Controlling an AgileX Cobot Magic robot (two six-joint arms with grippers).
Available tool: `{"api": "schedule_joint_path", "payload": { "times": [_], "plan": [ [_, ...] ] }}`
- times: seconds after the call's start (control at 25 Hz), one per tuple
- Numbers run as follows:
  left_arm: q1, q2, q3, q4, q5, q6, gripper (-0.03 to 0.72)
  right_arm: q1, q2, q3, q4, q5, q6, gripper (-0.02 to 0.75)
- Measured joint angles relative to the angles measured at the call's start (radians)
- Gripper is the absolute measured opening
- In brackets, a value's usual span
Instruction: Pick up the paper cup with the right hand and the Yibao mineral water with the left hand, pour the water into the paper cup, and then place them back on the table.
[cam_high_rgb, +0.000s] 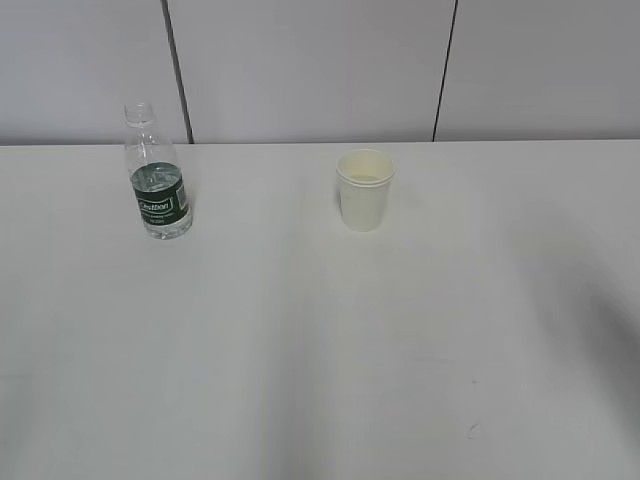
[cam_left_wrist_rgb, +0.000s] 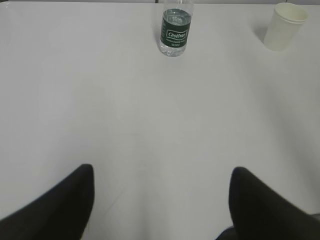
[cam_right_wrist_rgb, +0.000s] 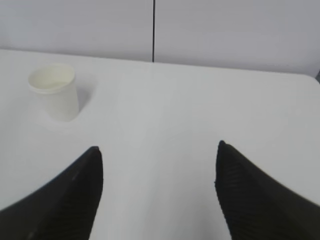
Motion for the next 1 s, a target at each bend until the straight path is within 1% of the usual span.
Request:
{"api": "schedule_joint_path", "payload": {
  "times": [0.08,0.16,0.24,0.32,0.6,0.88,1.0],
  "plan": [
    [0.000,0.000,0.000,0.000,0.000,0.000,0.511,0.006,0.000,0.000,0.166,0.033,-0.136,0.551],
    [0.000,0.000,0.000,0.000,0.000,0.000,0.511,0.008,-0.010,0.000,0.294,0.054,-0.251,0.551],
    [0.000,0.000,0.000,0.000,0.000,0.000,0.511,0.008,-0.038,0.000,0.388,0.100,-0.327,0.551],
    [0.000,0.000,0.000,0.000,0.000,0.000,0.511,0.008,-0.074,-0.010,0.449,0.199,-0.386,0.551],
    [0.000,0.000,0.000,0.000,0.000,0.000,0.511,0.008,-0.249,-0.108,0.538,0.578,-0.428,0.551],
    [0.000,0.000,0.000,0.000,0.000,0.000,0.511,0.008,-0.439,-0.205,0.561,0.872,-0.436,0.551],
    [0.000,0.000,0.000,0.000,0.000,0.000,0.511,0.008,-0.514,-0.232,0.567,0.974,-0.478,0.551]
  ]
}}
